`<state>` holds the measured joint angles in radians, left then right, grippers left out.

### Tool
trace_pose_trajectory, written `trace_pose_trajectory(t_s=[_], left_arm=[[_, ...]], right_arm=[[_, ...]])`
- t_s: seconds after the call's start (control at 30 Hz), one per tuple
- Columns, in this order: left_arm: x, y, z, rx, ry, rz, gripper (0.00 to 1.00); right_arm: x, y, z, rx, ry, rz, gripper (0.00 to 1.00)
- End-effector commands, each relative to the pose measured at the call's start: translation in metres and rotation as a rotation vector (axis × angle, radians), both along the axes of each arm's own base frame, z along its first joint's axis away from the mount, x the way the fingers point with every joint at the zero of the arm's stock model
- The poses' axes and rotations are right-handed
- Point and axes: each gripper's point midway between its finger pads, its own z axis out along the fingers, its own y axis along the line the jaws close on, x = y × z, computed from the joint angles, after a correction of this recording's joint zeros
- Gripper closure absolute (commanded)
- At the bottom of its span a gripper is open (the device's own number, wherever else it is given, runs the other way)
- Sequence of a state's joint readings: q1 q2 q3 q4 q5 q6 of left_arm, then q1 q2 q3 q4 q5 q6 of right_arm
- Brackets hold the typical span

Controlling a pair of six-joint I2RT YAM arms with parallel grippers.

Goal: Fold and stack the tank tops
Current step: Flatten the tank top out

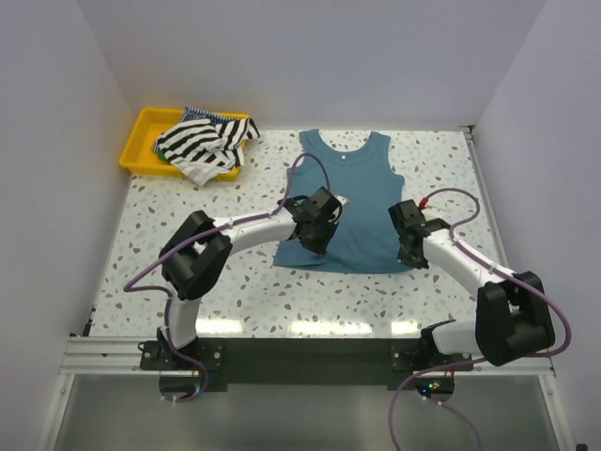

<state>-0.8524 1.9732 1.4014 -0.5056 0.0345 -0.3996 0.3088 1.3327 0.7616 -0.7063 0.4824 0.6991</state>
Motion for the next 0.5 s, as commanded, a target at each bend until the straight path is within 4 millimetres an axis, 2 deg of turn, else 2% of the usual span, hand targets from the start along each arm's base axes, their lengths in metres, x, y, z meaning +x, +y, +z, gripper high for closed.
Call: trace_pose_trajectory(t_s=[0.0, 0.13, 0.23, 0.3, 0.33, 0.4, 0.43, 0.47], left_arm=[[-0.008, -0.013, 0.026, -0.082, 0.042, -0.098, 1.0], [-0.015, -0.006, 0.023, -0.125, 0.113, -0.125, 0.98], [-0.022, -0.001, 0.015, -0.132, 0.157, -0.141, 0.93], [-0.026, 0.001, 0.011, -0.143, 0.177, -0.142, 0.82], [-0.027, 0.001, 0.011, -0.146, 0.18, -0.138, 0.66], [-0.025, 0.003, 0.014, -0.15, 0.161, -0.128, 0.57], [-0.024, 0.004, 0.016, -0.151, 0.153, -0.12, 0.49], [-0.02, 0.006, 0.022, -0.157, 0.127, -0.099, 0.47]], right_arm=[[0.009, -0.012, 0.014, -0.047, -0.011, -0.028, 1.0], [0.013, -0.019, 0.016, -0.058, 0.001, -0.043, 1.0], [0.012, -0.025, 0.012, -0.065, 0.022, -0.055, 1.0], [0.012, -0.027, 0.01, -0.056, 0.025, -0.065, 1.0], [0.012, -0.028, 0.007, -0.06, 0.038, -0.066, 1.0], [0.014, -0.033, 0.007, -0.068, 0.046, -0.074, 1.0], [0.014, -0.036, 0.005, -0.08, 0.062, -0.079, 0.99], [0.015, -0.04, 0.004, -0.085, 0.065, -0.093, 0.99]])
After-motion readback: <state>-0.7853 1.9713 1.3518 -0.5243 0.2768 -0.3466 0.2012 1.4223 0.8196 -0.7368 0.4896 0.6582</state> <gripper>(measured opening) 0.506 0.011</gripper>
